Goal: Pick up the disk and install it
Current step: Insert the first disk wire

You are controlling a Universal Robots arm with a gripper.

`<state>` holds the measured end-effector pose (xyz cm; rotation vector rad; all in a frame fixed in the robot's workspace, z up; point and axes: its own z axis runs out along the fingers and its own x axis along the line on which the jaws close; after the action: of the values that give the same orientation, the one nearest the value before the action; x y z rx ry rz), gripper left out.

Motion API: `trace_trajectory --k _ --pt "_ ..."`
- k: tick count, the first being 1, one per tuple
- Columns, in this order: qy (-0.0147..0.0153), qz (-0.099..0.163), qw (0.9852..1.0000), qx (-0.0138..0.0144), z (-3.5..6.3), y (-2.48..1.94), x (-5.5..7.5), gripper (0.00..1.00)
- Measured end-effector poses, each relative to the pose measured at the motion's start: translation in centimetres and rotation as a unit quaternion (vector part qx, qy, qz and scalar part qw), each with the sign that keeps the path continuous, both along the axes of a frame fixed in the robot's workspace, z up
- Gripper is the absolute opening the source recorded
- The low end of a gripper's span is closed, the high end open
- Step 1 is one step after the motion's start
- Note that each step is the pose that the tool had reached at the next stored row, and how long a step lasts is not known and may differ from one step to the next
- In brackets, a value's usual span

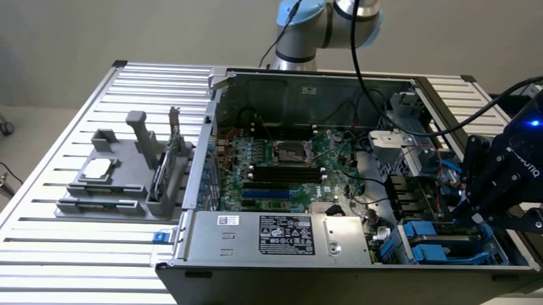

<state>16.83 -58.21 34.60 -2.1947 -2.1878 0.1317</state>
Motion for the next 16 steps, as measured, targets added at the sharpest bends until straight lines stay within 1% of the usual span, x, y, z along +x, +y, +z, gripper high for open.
trace_trajectory --k 3,4,5,6,9,13,14,16 --pt "0.0 -0.003 0.9999 -0.0122 0.0 0.1 0.07 0.16" --pt "0.0 -0.003 0.9999 -0.015 0.0 0.23 0.08 0.16" --pt "0.0 -0.003 0.9999 -0.0158 0.0 0.36 0.08 0.16" --pt "0.0 -0.004 0.9999 -0.0162 0.0 0.4 0.08 0.16" --pt "0.0 -0.004 0.9998 -0.017 -0.01 0.39 0.09 0.16" --pt "0.0 -0.004 0.9998 -0.018 -0.06 0.85 0.09 0.16" --pt "0.0 -0.004 0.9998 -0.0187 -0.05 0.96 0.09 0.16" --pt "0.0 -0.004 0.9998 -0.0209 -0.1 0.98 0.1 0.16"
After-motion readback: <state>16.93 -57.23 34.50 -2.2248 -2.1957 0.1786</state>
